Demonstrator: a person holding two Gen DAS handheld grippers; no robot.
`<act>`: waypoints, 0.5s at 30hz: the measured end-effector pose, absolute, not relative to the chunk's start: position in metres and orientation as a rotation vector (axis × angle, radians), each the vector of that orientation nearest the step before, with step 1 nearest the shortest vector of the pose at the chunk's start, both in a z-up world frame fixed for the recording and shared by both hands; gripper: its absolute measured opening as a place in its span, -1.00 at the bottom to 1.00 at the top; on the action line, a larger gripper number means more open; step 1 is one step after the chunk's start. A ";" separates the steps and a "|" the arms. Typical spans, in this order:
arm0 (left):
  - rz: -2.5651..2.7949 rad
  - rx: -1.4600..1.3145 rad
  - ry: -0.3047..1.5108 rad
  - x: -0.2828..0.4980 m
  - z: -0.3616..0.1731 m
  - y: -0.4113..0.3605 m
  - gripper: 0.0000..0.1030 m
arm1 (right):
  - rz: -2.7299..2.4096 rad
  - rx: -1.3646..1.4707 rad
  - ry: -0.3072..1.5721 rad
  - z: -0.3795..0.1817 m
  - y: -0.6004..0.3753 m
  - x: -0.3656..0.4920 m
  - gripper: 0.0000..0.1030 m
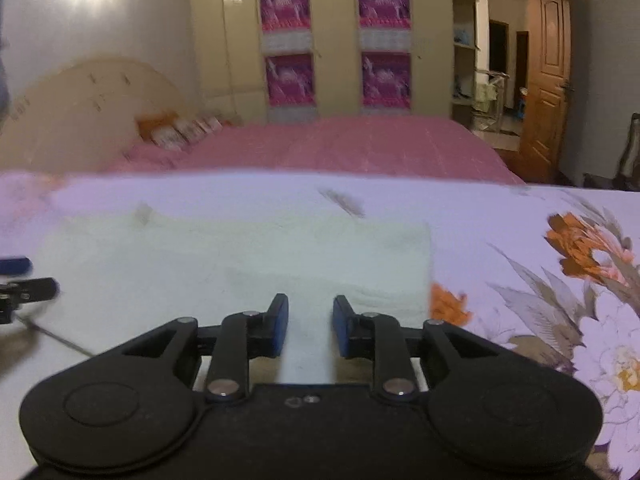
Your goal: Fold small clothes
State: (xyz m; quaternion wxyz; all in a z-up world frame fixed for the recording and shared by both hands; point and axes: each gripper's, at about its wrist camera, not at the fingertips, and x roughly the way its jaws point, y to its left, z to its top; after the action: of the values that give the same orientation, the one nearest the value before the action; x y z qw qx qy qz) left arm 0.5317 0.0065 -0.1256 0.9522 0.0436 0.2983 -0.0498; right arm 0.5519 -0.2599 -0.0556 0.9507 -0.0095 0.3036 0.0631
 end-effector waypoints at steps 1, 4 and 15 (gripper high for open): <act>-0.090 0.082 0.601 0.530 -0.122 0.009 0.50 | 0.121 0.004 0.619 -0.055 -0.267 0.553 -0.62; -0.072 0.081 0.595 0.526 -0.123 0.012 0.50 | 0.096 -0.017 0.627 -0.050 -0.272 0.553 -0.64; -0.052 0.123 0.608 0.508 -0.123 0.008 0.50 | 0.139 -0.074 0.608 -0.048 -0.261 0.525 -0.56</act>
State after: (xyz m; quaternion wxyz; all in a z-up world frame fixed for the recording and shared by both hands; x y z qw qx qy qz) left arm 0.5084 0.0081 -0.1229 0.9520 0.0603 0.2989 -0.0253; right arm 0.5247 -0.2613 -0.0478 0.9512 -0.0365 0.2988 0.0684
